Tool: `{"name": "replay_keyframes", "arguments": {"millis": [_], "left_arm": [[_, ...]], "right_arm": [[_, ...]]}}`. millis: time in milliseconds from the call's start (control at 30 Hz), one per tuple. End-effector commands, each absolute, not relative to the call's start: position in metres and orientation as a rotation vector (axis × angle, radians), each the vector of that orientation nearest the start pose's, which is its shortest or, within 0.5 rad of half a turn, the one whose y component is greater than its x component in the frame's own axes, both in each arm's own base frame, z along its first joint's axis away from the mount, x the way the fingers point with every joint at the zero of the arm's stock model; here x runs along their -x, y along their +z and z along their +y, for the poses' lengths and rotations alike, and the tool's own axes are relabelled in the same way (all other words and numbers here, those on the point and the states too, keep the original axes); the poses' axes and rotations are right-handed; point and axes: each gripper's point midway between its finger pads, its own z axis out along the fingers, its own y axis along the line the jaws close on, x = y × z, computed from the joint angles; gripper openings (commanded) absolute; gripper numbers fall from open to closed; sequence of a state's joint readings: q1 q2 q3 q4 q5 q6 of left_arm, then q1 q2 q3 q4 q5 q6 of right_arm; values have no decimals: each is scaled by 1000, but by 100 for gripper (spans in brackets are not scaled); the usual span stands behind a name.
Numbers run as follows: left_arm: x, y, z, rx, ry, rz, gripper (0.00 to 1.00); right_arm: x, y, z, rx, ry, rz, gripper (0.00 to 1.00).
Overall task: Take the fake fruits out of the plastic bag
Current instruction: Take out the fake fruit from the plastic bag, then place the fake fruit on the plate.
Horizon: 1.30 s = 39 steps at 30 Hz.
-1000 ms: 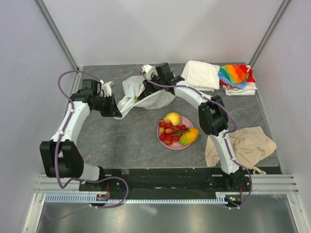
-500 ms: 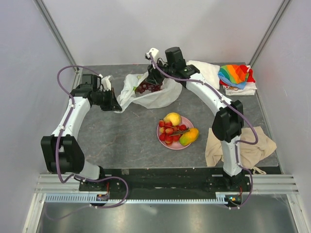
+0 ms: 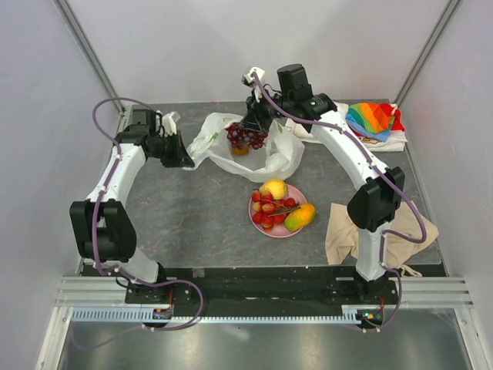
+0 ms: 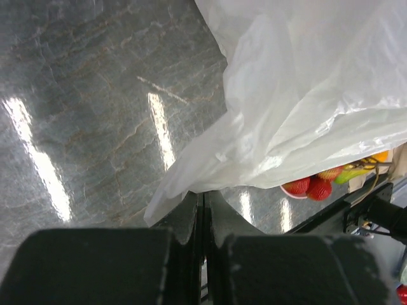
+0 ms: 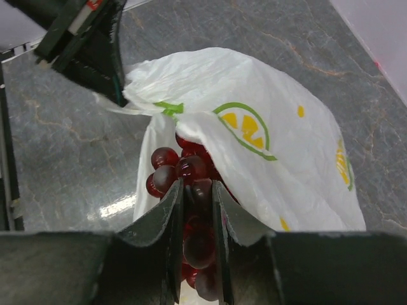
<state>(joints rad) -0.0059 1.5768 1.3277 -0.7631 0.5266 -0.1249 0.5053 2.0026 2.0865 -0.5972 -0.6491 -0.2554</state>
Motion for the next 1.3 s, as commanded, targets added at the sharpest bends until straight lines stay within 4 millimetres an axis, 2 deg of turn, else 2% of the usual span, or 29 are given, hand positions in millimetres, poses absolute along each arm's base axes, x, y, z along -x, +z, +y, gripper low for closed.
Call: {"name": "replay_keyframes", "arguments": {"millis": [0, 33, 67, 133, 167, 233, 267, 333, 400, 500, 533, 600, 633, 700, 733, 800, 833, 867, 933, 967, 1133, 1267], "left_arm": [[-392, 200, -100, -7, -764, 2413, 2], [-400, 202, -92, 25, -775, 2400, 2], [-410, 216, -94, 7, -794, 2353, 2], [-418, 227, -100, 4, -849, 2322, 2], [-426, 241, -100, -5, -845, 2283, 2], [-435, 249, -96, 10, -804, 2263, 2], [-439, 260, -94, 5, -783, 2237, 2], [-444, 269, -86, 26, -733, 2214, 2], [-448, 280, -77, 56, -669, 2185, 2], [-453, 284, -64, 73, -583, 2168, 2], [-454, 281, -62, 74, -560, 2173, 2], [-460, 272, -53, 88, -501, 2188, 2], [-461, 268, -51, 89, -490, 2195, 2], [-465, 263, -51, 78, -483, 2205, 2], [-466, 262, -51, 75, -480, 2209, 2], [-469, 265, -49, 60, -468, 2197, 2], [-471, 266, -49, 57, -465, 2196, 2], [-472, 267, -49, 46, -463, 2191, 2], [-472, 270, -50, 28, -462, 2184, 1], [-471, 271, -49, 20, -454, 2180, 2], [-459, 275, -48, -2, -438, 2176, 2], [-449, 277, -52, -7, -456, 2178, 2]], "right_arm": [[-386, 341, 346, 1173, 961, 1616, 1], [-382, 341, 347, 1182, 971, 1610, 0], [-382, 335, 347, 1183, 975, 1624, 0], [-386, 327, 350, 1181, 978, 1638, 0], [-389, 334, 352, 1177, 978, 1616, 0], [-392, 339, 358, 1179, 1007, 1596, 0], [-393, 354, 361, 1169, 1018, 1562, 0], [-396, 360, 364, 1157, 1036, 1552, 0], [-391, 375, 364, 1146, 1066, 1531, 0], [-379, 397, 358, 1134, 1087, 1501, 0], [-373, 410, 352, 1132, 1082, 1477, 0], [-364, 420, 346, 1135, 1086, 1460, 0], [-356, 433, 336, 1131, 1072, 1441, 0], [-344, 435, 329, 1145, 1086, 1438, 0], [-332, 439, 321, 1166, 1070, 1429, 0], [-323, 419, 313, 1201, 1046, 1477, 0], [-312, 414, 302, 1241, 1005, 1478, 0], [-308, 390, 298, 1260, 1009, 1536, 0], [-294, 375, 284, 1285, 979, 1579, 0], [-291, 355, 280, 1316, 967, 1605, 0], [-283, 326, 272, 1342, 950, 1669, 0], [-288, 297, 269, 1371, 942, 1757, 0]]}}
